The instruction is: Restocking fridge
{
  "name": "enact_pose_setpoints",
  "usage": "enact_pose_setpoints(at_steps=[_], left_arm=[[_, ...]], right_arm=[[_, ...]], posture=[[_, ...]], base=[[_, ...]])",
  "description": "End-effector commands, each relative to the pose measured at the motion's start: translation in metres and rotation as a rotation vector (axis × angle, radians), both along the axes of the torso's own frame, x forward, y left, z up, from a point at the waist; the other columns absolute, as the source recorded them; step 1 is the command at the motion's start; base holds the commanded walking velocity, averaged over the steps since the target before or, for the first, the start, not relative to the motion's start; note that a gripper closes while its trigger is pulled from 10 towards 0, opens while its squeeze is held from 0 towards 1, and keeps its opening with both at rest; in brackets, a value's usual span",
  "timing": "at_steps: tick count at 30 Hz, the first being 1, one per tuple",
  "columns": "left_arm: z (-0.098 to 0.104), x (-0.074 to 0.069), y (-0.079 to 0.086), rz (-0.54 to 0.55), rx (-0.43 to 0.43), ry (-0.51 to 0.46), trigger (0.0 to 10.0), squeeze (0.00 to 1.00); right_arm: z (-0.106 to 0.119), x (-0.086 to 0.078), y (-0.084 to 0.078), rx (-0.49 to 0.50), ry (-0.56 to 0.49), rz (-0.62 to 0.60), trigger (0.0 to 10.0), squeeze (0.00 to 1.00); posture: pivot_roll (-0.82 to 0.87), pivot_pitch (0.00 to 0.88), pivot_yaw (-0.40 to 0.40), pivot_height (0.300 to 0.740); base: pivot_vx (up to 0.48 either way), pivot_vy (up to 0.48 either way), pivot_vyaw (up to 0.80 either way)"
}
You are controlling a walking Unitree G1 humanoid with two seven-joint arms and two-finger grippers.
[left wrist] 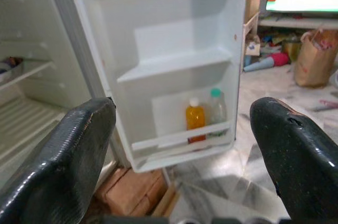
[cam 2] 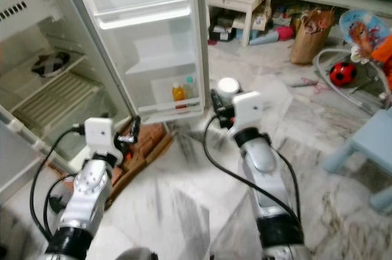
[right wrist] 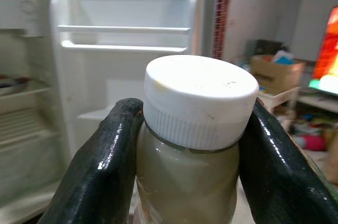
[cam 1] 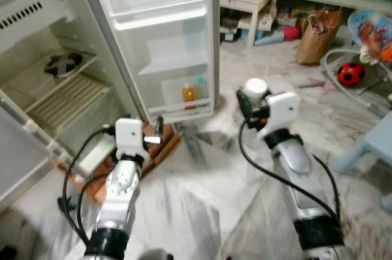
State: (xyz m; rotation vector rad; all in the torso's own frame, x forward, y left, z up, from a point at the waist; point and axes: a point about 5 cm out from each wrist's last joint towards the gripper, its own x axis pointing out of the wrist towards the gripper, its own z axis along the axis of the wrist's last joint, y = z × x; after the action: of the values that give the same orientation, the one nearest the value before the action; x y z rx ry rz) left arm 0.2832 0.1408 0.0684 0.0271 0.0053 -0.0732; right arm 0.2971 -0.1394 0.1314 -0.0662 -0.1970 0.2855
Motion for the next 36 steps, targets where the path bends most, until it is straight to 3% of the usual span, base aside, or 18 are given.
enact_pose_setpoints(at_steps=[1, 10, 14, 18, 19, 20, 22, 28, 31, 36], left_arm=[[0.003, 0.001, 0.014, 0.037, 0.010, -0.008, 10.0, 0.00], [-0.002, -0.007, 0.015, 0.073, -0.004, 0.006, 10.0, 0.00], [-0.005, -0.016, 0.026, 0.102, 0.026, 0.014, 10.0, 0.00], [-0.017, -0.038, 0.045, 0.149, 0.041, 0.058, 10.0, 0.00], [-0.017, -0.038, 0.045, 0.149, 0.041, 0.058, 10.0, 0.00], [-0.024, -0.051, 0.053, 0.159, 0.060, 0.089, 10.0, 0.00], [-0.026, -0.059, 0.057, 0.146, 0.071, 0.102, 10.0, 0.00], [-0.020, -0.054, 0.055, 0.103, 0.078, 0.078, 10.0, 0.00], [-0.011, -0.043, 0.049, 0.072, 0.067, 0.043, 10.0, 0.00], [-0.006, -0.037, 0.046, 0.047, 0.069, 0.030, 10.0, 0.00]], right_arm=[[0.014, 0.000, 0.017, 0.011, -0.066, 0.052, 10.0, 0.00], [0.011, -0.001, 0.008, -0.019, -0.073, -0.015, 10.0, 0.00], [-0.001, -0.008, -0.004, -0.059, -0.049, -0.058, 10.0, 0.00], [-0.019, -0.020, -0.021, -0.095, 0.011, -0.110, 10.0, 0.00], [-0.019, -0.020, -0.021, -0.095, 0.011, -0.110, 10.0, 0.00], [-0.026, -0.025, -0.028, -0.097, 0.037, -0.135, 10.0, 0.00], [-0.030, -0.028, -0.032, -0.095, 0.050, -0.151, 10.0, 0.00], [-0.021, -0.022, -0.024, -0.054, 0.013, -0.144, 10.0, 0.00], [-0.007, -0.015, -0.012, -0.029, -0.047, -0.119, 10.0, 0.00], [0.007, -0.010, -0.007, -0.015, -0.098, -0.119, 10.0, 0.00]], posture=[[-0.06, 0.000, 0.023, 0.740], [-0.04, 0.000, -0.016, 0.740], [-0.02, 0.000, -0.030, 0.740], [0.00, 0.000, -0.038, 0.740], [0.00, 0.000, -0.038, 0.740], [0.00, 0.000, -0.034, 0.740], [0.00, 0.000, -0.024, 0.740], [-0.01, 0.000, 0.010, 0.740], [-0.02, 0.000, 0.023, 0.740], [-0.02, 0.000, 0.037, 0.740]], base=[[0.356, 0.319, 0.00], [0.366, 0.277, 0.00], [0.000, 0.000, 0.00], [0.000, 0.000, 0.00], [0.000, 0.000, 0.00], [0.000, 0.000, 0.00], [0.000, 0.000, 0.00], [0.208, 0.000, 0.00], [0.434, 0.000, 0.72], [0.475, 0.000, 0.25]])
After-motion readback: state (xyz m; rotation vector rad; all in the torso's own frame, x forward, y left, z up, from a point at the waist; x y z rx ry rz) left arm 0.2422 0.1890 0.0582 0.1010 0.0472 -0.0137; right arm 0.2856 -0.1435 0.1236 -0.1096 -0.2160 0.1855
